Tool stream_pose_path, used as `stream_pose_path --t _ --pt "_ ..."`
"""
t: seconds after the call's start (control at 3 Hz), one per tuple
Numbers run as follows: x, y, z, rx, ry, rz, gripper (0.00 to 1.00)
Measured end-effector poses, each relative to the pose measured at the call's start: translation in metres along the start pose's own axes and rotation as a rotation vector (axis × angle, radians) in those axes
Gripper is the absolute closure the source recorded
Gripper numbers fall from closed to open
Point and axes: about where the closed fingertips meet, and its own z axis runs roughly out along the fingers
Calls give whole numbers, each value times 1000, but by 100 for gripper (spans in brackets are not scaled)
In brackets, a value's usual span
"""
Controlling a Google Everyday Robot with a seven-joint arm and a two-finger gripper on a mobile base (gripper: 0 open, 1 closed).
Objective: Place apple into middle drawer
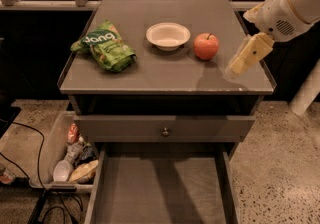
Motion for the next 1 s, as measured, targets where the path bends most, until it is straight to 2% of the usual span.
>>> stream_pose_path --t 0.33,0.67,1.0 --pt "-7 -26 21 42 -123 75 0" --pt "-14 -48 47 33 -246 143 0" --pt "-18 -63 73 -10 -320 187 0"
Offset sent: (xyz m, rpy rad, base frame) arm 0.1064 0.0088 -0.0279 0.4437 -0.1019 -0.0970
